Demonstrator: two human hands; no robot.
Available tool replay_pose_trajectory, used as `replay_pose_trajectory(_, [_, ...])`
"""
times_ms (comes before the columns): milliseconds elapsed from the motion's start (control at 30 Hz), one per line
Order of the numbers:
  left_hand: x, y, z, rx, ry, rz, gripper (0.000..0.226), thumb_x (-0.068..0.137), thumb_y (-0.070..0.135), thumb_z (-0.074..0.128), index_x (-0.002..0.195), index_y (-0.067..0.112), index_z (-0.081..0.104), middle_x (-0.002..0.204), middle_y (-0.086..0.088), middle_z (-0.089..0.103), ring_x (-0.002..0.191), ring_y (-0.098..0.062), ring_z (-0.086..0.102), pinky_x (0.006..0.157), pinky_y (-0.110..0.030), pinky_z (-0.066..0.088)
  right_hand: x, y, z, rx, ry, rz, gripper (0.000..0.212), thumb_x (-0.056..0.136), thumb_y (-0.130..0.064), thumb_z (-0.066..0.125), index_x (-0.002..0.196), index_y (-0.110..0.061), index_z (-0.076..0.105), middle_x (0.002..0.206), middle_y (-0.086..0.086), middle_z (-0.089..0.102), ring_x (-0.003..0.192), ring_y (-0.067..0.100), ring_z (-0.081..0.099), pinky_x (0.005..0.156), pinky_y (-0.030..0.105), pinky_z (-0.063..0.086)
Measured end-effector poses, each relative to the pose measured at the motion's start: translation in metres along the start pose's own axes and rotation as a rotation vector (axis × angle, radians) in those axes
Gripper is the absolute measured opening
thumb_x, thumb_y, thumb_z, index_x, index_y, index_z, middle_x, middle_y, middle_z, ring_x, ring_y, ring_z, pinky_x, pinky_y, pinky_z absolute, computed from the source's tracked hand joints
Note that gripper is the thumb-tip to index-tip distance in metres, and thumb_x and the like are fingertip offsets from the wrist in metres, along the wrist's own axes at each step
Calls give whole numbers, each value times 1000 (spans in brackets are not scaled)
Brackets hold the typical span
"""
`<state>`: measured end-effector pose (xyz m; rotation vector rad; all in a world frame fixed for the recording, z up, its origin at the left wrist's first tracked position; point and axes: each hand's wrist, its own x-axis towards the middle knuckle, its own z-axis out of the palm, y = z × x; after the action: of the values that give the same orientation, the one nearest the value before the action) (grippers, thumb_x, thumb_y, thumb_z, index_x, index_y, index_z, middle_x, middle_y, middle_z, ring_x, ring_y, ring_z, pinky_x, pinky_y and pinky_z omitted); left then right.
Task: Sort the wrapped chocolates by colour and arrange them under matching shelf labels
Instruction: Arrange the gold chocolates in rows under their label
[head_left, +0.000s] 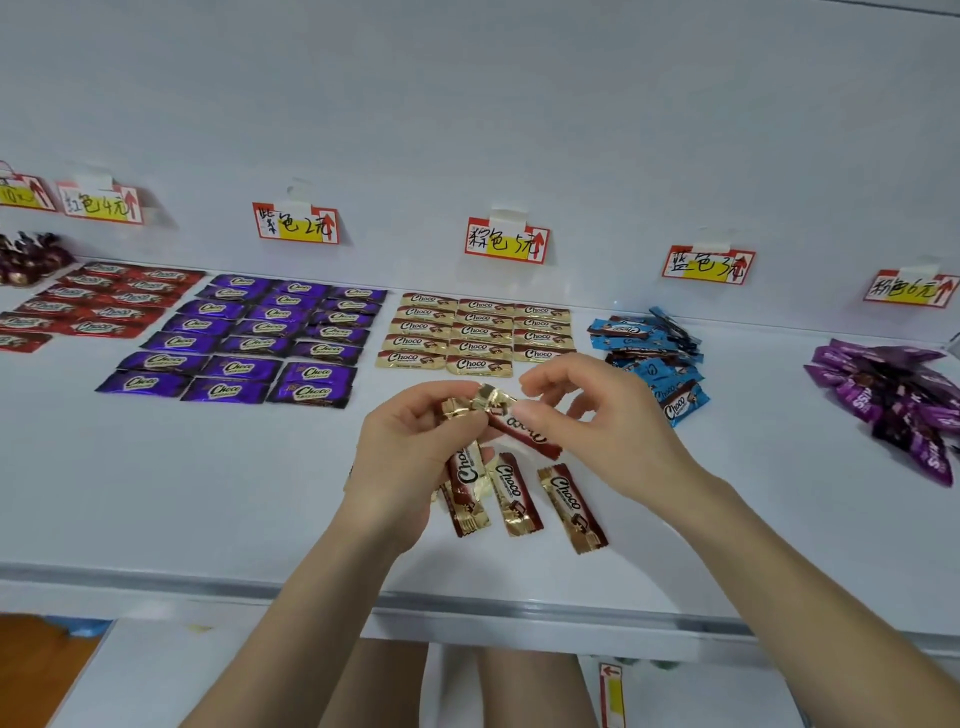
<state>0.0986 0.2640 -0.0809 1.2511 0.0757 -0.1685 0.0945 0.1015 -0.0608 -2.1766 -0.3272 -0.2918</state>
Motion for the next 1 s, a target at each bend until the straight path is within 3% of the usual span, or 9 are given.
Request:
replay_pose_trajectory(133, [2,0,3,73,-24,27,21,82,1,64,93,18,69,83,-6,74,78,-19,72,71,-32,56,9,-2,-3,63,-132,81,26,82,-10,64,100,-29,63,83,-11,60,75,7,61,69,21,51])
replay_pose_trajectory(233, [2,-1,4,47,12,5,18,81,9,65,96,19,68,89,-3,75,85,-17,72,79,-37,53,14,-2,-4,307,-16,206,32,81,-2,63,96,-29,61,81,-6,57,68,8,62,62,21,54])
replay_pose_trajectory(300, [0,-5,6,33,12,-3,17,82,11,64,97,19,68,88,-3,75,82,-17,72,76,-37,55,15,0,-1,487,73,300,30,80,3,62,93,-25,59,80,-2,57,67,4,63,62,20,54])
replay_pose_trajectory(400, [-2,-8,9,50,-2,-6,15,84,11,62,91,23,68,83,-4,75,76,-20,71,71,-37,57,12,2,6,711,165,391,20,81,4,61,90,-14,56,89,10,60,82,17,68,70,27,57])
replay_pose_trajectory(467, [-1,-8,9,60,-13,-10,17,84,8,62,88,24,69,83,-5,74,73,-21,71,69,-37,58,9,7,9,733,189,408,16,81,1,62,86,-12,55,91,12,60,84,20,68,73,29,57])
replay_pose_trajectory(567, [3,-6,7,98,-19,-20,17,84,4,63,86,20,70,84,-7,74,68,-20,71,61,-32,58,4,16,2,459,150,329,19,78,-10,69,86,-21,56,91,-2,62,89,11,65,77,24,55])
replay_pose_trajectory(700, [11,0,1,273,-95,-35,16,85,5,63,90,20,68,81,-5,74,63,-15,69,58,-26,53,3,23,-19,-2,-84,-9,19,78,-23,70,88,-36,60,115,-31,51,112,-16,44,90,4,37])
replay_pose_trajectory(867, [17,4,2,414,-160,19,19,85,6,64,92,23,68,78,-4,74,68,-16,71,68,-31,55,9,29,-26,-157,-266,-92,12,78,-19,71,90,-22,71,100,-15,64,99,-5,51,76,4,37])
replay_pose_trajectory(1000, [21,1,0,275,-88,12,14,86,7,62,95,18,66,79,-4,74,77,-16,72,70,-29,59,19,41,-28,-185,-160,-16,16,78,-20,71,87,-32,65,90,-15,62,89,-1,53,74,9,39])
